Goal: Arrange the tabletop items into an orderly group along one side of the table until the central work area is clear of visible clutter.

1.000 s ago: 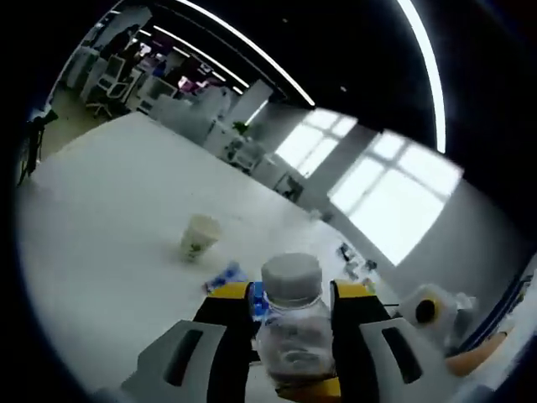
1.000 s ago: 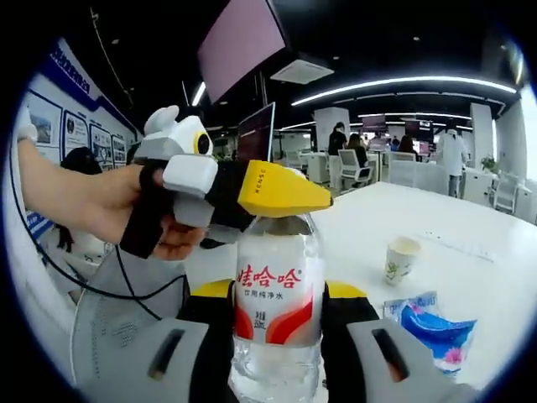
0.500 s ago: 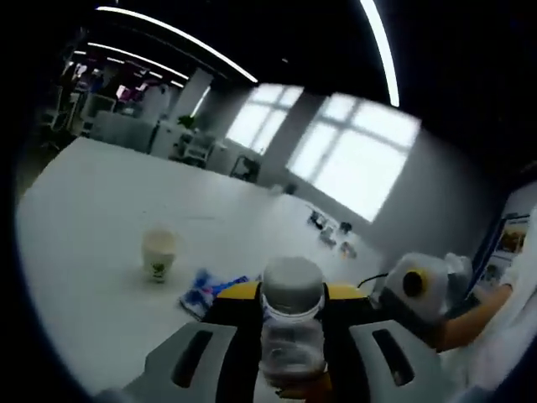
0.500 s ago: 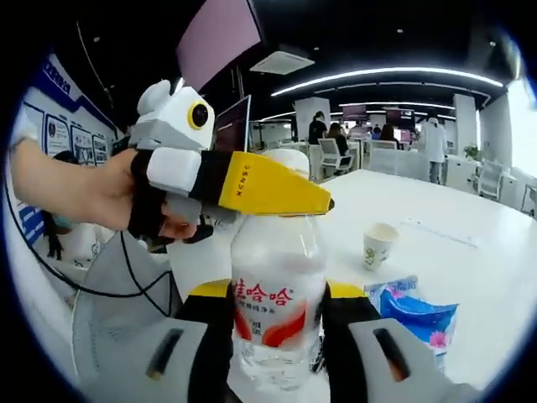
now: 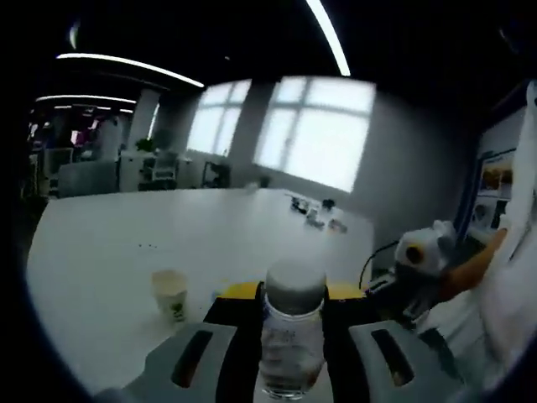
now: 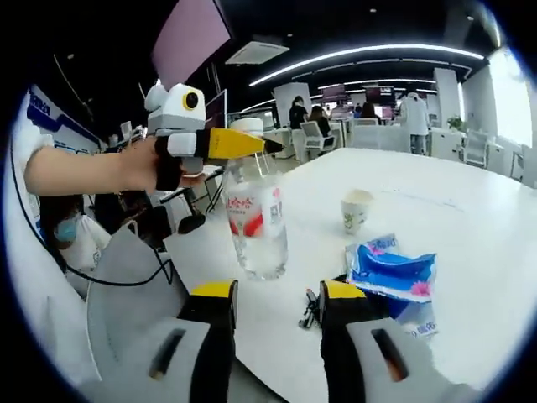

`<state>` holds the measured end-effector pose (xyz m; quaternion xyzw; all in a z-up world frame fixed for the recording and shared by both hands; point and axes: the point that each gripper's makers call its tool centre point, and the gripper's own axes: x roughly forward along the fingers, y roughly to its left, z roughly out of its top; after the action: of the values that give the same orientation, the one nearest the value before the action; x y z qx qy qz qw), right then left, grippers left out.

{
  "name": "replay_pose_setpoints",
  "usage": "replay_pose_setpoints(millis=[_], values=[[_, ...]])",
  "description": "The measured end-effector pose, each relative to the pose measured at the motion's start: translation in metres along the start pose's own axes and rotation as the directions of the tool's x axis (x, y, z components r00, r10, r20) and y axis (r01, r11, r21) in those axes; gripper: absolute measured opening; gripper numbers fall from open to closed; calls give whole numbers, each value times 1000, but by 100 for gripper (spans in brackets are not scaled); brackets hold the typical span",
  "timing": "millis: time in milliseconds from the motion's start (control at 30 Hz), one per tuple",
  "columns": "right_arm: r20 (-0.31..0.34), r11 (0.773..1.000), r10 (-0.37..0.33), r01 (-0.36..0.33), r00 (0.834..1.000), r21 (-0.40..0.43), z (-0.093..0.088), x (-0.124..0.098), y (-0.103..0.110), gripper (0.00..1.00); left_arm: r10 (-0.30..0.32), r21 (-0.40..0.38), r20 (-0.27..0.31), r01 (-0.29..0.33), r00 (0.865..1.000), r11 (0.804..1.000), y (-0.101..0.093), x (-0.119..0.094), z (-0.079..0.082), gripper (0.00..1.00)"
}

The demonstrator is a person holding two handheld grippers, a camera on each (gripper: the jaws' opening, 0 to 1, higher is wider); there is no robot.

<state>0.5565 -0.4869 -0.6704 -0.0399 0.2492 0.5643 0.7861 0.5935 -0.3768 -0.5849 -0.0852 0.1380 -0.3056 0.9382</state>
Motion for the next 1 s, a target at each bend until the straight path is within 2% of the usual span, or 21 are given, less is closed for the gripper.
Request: replay_pose_setpoints(millis=[133,200,367,433,600,833,1000], values=[[39,996,-66,64,997,59,0,-29,-15,34,-1,51,-14,1,1000,999,20,-2,2,22],[54,987,-127,121,990,106,-5,-51,-26,34,2,64,-15,-1,1000,998,32,-2,3,22],[51,960,-226,213,973,183,-17,-82,-45,34,3,57,-9,-2,1000,998,62,2,12,22],[40,950,-249,236,968,204,-22,-87,-51,34,-3,61,-3,3,1000,998,71,6,16,22],[7,933,-279,269,960,239,-31,-87,-59,36,-12,78,-12,13,1000,997,94,16,21,22],[-16,926,-290,285,957,247,-31,-78,-62,37,-33,115,-28,36,999,993,132,30,23,22],[-42,926,-272,274,961,261,-43,-72,-59,36,-30,112,-17,32,999,993,157,34,25,22]])
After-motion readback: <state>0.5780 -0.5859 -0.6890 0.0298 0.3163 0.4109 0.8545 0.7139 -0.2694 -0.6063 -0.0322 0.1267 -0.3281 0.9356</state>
